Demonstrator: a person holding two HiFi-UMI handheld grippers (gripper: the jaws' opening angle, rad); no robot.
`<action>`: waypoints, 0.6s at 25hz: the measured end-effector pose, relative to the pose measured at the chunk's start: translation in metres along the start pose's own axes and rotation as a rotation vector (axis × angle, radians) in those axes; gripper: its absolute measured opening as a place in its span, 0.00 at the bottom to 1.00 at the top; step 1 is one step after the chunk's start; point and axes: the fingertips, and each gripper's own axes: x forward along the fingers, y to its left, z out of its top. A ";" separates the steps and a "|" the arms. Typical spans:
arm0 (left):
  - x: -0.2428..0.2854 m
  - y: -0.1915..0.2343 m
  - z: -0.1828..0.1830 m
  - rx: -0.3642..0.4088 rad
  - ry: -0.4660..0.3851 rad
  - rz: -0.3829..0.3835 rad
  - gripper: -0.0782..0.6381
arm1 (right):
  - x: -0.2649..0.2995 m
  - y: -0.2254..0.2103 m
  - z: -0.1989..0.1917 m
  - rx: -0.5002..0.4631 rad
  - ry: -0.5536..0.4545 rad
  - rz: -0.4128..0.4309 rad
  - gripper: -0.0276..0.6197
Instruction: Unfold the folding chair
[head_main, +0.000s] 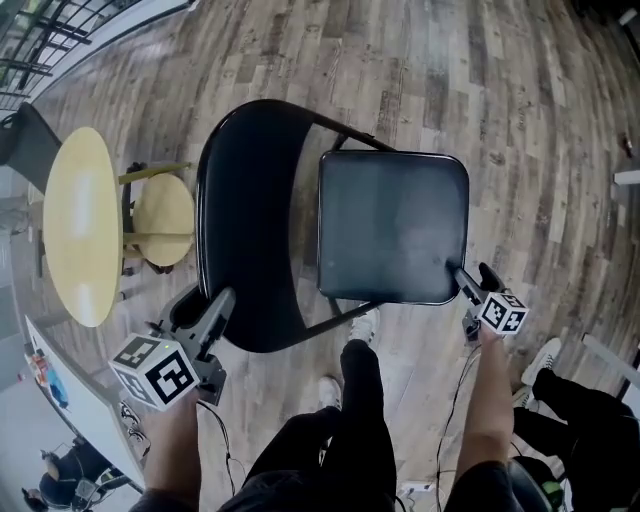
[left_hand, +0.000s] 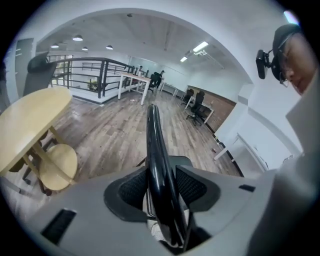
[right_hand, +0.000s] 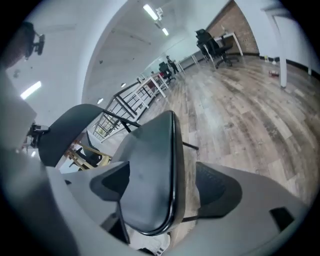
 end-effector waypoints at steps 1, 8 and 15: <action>-0.014 0.000 -0.002 -0.005 -0.025 0.014 0.35 | -0.017 0.015 0.008 -0.035 -0.036 -0.017 0.70; -0.118 -0.030 -0.039 0.109 -0.189 0.115 0.22 | -0.161 0.203 0.026 -0.304 -0.256 -0.082 0.10; -0.229 -0.110 -0.098 0.171 -0.424 -0.019 0.12 | -0.329 0.371 -0.001 -0.593 -0.432 -0.179 0.07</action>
